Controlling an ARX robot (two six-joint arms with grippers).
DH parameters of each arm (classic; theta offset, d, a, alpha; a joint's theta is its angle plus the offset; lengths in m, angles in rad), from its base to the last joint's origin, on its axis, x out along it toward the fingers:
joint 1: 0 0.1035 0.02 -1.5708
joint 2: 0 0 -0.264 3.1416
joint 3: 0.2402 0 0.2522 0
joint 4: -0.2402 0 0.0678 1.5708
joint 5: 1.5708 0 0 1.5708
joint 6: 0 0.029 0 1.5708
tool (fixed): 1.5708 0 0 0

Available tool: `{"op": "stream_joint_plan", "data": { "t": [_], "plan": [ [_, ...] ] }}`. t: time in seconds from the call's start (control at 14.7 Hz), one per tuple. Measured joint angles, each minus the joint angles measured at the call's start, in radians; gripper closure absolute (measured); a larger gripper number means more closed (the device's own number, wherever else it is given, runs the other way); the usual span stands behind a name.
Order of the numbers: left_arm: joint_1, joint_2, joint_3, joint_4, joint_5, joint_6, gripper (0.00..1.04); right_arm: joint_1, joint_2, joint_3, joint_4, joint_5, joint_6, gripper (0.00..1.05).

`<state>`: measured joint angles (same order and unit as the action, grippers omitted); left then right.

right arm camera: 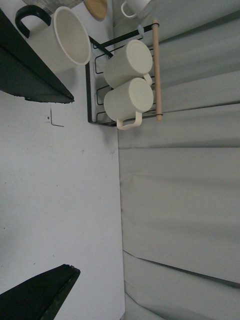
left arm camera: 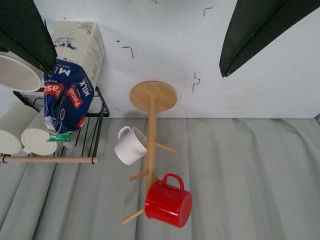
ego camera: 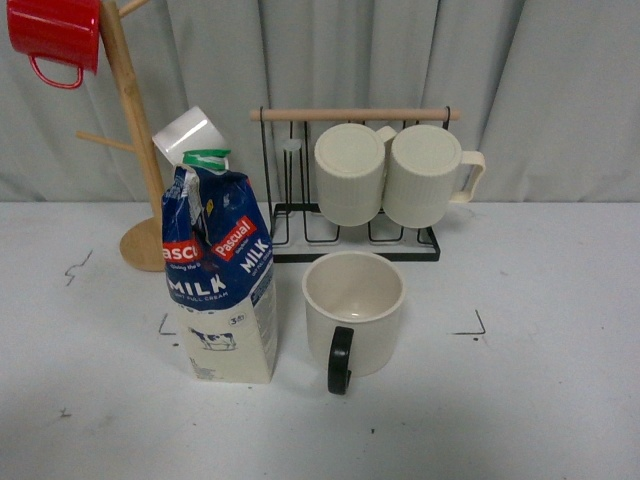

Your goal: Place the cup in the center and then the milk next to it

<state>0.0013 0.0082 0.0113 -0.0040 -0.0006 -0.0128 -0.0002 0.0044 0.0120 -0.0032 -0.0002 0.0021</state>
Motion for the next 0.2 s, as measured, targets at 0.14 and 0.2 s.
{"op": "stream_joint_plan", "data": {
  "t": [0.14, 0.2],
  "plan": [
    [0.000, 0.000, 0.000, 0.000, 0.000, 0.000, 0.07, 0.000, 0.000, 0.000, 0.000, 0.000, 0.000, 0.07],
    [0.000, 0.000, 0.000, 0.000, 0.000, 0.000, 0.07, 0.000, 0.000, 0.000, 0.000, 0.000, 0.000, 0.07]
  ]
}}
